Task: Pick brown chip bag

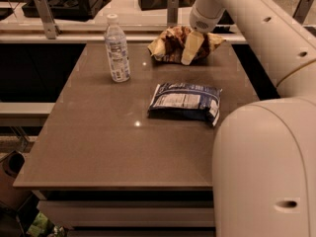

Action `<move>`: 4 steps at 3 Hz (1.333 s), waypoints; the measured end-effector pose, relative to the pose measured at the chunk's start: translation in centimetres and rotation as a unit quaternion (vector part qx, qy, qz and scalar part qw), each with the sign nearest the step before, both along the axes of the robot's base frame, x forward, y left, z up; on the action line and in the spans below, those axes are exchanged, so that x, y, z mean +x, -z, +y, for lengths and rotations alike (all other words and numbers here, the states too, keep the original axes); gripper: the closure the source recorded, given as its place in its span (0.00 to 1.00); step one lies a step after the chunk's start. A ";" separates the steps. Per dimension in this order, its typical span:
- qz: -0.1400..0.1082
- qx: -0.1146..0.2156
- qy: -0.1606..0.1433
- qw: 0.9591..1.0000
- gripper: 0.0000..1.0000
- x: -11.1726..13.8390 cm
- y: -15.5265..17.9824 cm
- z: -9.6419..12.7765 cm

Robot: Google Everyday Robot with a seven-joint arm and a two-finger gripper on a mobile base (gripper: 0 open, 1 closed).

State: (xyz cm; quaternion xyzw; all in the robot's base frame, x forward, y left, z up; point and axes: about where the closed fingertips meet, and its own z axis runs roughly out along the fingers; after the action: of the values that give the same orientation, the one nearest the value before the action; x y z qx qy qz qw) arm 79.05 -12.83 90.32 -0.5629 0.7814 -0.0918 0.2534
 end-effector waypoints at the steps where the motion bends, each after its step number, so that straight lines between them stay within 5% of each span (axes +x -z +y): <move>1: -0.003 0.002 0.010 1.000 0.00 1.9 2.1 0.8; 3: -0.087 0.007 0.065 0.994 0.00 4.8 2.7 1.0; 4: -0.106 0.007 0.077 0.991 0.00 5.8 3.8 1.5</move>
Offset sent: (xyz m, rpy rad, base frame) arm 0.0493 0.0169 -0.0397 0.0282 -0.1927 -0.1324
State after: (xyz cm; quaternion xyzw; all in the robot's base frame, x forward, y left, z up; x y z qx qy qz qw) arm 84.87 -11.28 86.49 -0.4860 0.7920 -0.1648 0.3309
